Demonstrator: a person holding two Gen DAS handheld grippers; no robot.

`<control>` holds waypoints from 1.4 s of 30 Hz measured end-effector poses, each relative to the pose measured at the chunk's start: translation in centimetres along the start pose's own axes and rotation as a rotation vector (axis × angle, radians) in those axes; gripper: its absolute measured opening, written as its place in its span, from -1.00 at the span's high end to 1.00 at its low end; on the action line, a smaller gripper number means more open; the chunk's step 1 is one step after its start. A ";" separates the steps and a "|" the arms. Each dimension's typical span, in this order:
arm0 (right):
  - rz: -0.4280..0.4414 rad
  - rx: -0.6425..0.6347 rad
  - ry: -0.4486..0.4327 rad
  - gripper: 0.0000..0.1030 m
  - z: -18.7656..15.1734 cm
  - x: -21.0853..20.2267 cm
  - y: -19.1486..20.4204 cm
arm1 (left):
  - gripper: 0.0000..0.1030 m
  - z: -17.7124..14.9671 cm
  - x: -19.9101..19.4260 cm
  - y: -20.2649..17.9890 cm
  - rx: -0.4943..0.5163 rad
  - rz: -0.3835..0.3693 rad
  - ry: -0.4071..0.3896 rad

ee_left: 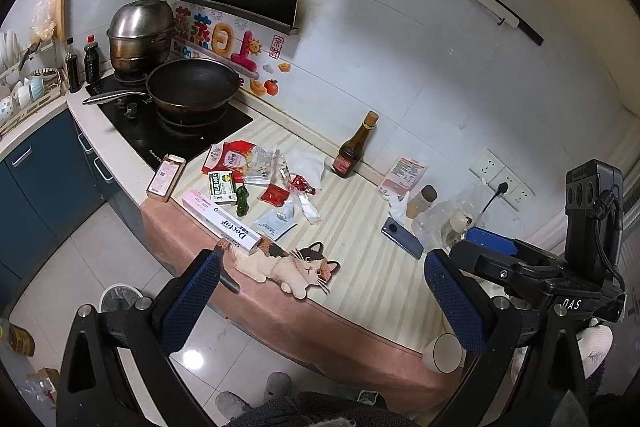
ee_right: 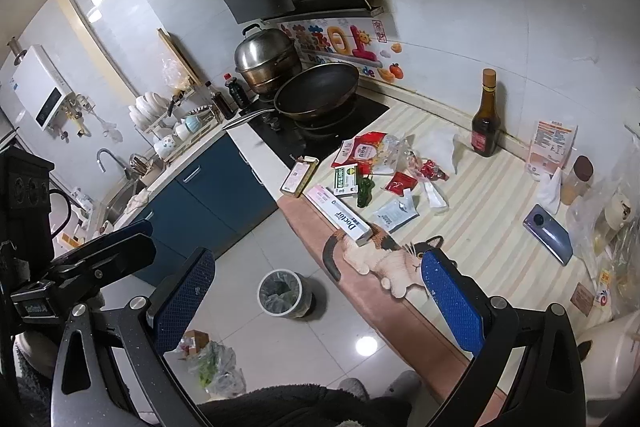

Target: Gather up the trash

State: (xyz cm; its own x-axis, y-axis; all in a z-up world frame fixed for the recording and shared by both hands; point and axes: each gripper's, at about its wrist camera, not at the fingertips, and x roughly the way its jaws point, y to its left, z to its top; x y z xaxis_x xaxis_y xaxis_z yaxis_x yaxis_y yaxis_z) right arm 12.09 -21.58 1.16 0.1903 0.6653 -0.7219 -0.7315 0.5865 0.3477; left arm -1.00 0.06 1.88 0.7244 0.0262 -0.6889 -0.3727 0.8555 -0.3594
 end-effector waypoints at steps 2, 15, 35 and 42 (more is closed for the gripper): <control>0.000 -0.001 0.000 -1.00 0.1 0.0 0.1 | -1.00 -0.1 0.0 0.0 0.001 -0.001 0.001; 0.008 -0.003 0.000 -1.00 0.1 -0.1 0.6 | -1.00 -0.1 0.0 0.0 0.001 -0.001 -0.001; 0.001 -0.014 0.006 -1.00 -0.3 0.3 1.2 | -1.00 -0.6 -0.2 0.1 0.002 -0.002 0.001; -0.006 -0.011 0.010 -1.00 -0.3 0.8 1.5 | -1.00 -1.0 -0.1 1.0 0.004 0.033 0.001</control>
State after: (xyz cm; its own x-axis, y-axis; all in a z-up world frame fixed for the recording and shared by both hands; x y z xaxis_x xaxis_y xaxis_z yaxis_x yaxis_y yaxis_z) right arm 10.95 -20.30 0.88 0.1883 0.6569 -0.7301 -0.7374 0.5856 0.3367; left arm -2.01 0.41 0.97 0.7108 0.0540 -0.7013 -0.3945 0.8560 -0.3340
